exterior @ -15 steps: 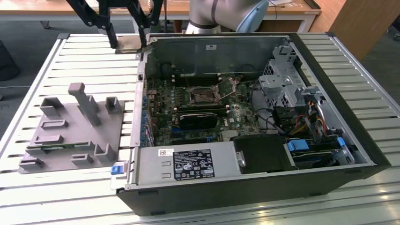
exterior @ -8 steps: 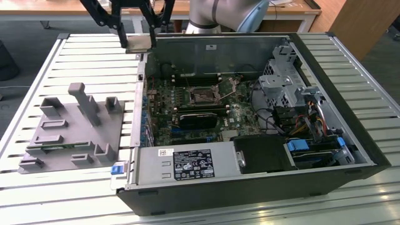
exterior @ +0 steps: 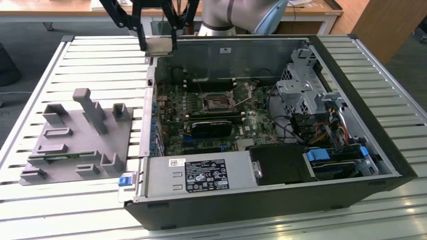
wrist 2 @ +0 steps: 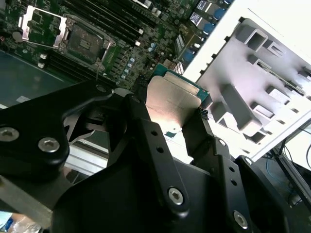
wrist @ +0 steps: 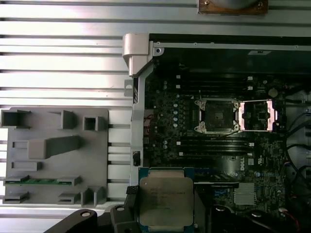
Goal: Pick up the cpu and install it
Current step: 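Pick up the cpu and move it towards the insertion slot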
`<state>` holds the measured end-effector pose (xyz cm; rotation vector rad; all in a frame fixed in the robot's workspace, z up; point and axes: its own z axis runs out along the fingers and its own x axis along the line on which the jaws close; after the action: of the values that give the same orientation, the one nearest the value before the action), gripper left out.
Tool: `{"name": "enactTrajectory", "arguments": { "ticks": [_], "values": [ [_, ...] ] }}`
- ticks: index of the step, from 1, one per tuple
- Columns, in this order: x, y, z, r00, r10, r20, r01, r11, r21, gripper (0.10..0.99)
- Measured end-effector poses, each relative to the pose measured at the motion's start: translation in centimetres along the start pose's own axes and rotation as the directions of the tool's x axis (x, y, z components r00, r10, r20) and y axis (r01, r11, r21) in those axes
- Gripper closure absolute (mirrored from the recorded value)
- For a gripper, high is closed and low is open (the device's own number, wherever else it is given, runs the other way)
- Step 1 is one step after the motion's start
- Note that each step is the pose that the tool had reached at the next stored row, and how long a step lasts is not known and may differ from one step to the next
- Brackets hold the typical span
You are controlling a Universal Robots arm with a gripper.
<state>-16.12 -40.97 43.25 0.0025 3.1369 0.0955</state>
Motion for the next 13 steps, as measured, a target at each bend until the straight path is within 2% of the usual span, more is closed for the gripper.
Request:
{"name": "enactTrajectory", "arguments": {
  "ticks": [13],
  "values": [
    [-2.50, 0.03, 0.01, 1.0000, 0.000, 0.0000, 0.000, 1.0000, 0.000, 0.545]
  ]
}}
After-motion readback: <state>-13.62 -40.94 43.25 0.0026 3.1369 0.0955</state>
